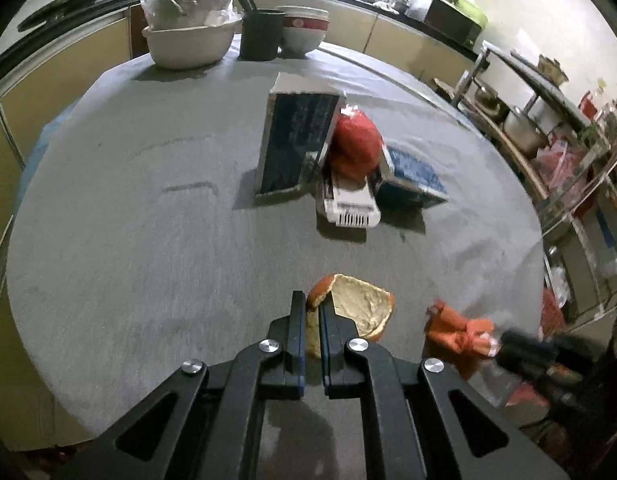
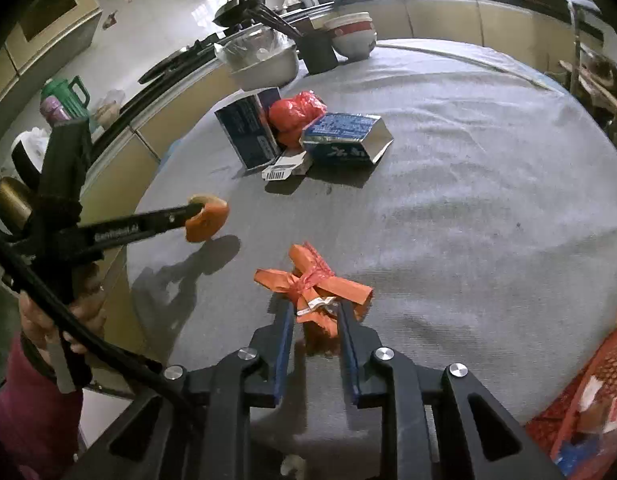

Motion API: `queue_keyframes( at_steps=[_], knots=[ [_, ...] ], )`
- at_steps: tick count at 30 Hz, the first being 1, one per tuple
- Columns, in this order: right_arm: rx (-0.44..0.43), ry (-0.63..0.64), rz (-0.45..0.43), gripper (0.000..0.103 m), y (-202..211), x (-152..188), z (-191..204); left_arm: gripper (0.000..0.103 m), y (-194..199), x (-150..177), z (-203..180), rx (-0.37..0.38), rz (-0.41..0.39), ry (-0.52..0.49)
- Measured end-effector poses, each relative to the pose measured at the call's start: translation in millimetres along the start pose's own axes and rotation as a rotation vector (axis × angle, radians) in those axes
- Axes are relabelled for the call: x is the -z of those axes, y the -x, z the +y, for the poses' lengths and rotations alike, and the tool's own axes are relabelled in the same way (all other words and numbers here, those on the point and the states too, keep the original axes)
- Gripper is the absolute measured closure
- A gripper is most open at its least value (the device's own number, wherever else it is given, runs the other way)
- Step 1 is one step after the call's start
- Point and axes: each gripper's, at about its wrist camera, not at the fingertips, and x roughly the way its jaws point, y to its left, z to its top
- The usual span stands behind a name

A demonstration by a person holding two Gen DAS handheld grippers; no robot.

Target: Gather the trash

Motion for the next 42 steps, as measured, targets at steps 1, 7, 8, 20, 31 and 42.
queue_keyframes(
  at_steps=[1, 7, 8, 20, 31, 42],
  knots=[
    [0.006, 0.014, -0.011, 0.073, 2.6, -0.6, 0.7, 0.097, -0.9, 2.7, 0.2, -0.007, 0.006, -0.006],
    [-0.04, 0.053, -0.093, 0.023, 14.6, -7.7, 2.8, 0.097, -1.1, 7.7, -0.6, 0.002, 0.018, -0.016],
    [-0.044, 0.081, -0.104, 0.024, 13.4, -9.1, 5.7, 0.097, -0.9, 8.0, -0.5, 0.003, 0.018, -0.016],
    [-0.023, 0.151, 0.008, 0.064, -38.7, -3.6, 5.3, 0.097, 3.8, 9.8, 2.3, 0.013, 0.023, -0.005],
    [-0.041, 0.062, -0.09, 0.066, 1.9, 5.0, -2.6, 0.097, 24.7, 6.1, -16.7, 0.01, -0.022, -0.009],
    [-0.062, -0.029, -0.19, 0.066, 45.8, 10.4, -23.0, 0.097, 35.8, 5.1, -62.7, -0.139, -0.053, -0.1]
  ],
)
